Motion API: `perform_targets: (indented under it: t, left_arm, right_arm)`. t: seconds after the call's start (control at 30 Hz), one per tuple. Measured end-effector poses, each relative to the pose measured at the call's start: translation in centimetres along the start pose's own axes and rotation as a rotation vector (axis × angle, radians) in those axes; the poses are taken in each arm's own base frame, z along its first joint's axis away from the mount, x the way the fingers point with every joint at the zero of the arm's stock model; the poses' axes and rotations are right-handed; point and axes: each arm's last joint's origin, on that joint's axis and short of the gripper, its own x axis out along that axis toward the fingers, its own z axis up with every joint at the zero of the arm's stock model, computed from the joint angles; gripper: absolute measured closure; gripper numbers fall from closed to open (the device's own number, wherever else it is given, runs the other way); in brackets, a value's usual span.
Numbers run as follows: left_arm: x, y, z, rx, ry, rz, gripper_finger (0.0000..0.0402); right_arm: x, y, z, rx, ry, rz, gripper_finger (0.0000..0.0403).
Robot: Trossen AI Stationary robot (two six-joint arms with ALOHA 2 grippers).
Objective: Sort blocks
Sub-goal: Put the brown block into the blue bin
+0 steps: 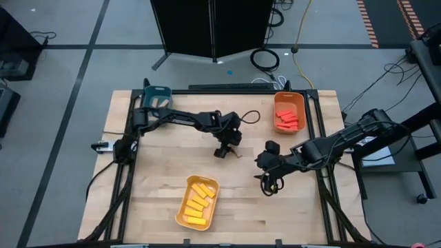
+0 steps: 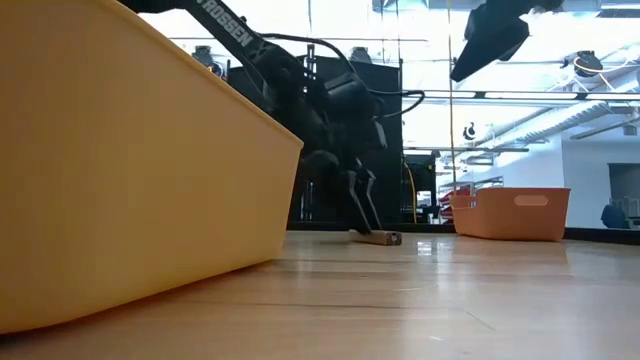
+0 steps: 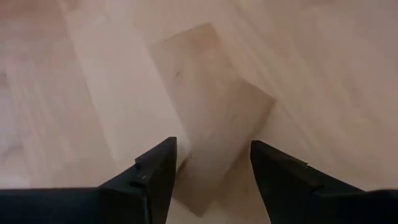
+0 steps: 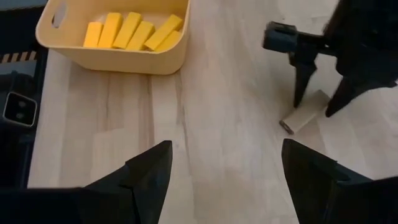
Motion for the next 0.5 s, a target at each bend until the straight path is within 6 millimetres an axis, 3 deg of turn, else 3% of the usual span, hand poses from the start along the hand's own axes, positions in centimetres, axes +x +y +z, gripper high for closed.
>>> perform_targets:
  t: [0.5]
  left_arm:
    - [1.08,-0.64,-0.56,0.061,0.102,-0.026,0.0212]
  right_arm:
    - [-0.11,0.23,-0.22,-0.041,-0.006,-0.024,0.0163]
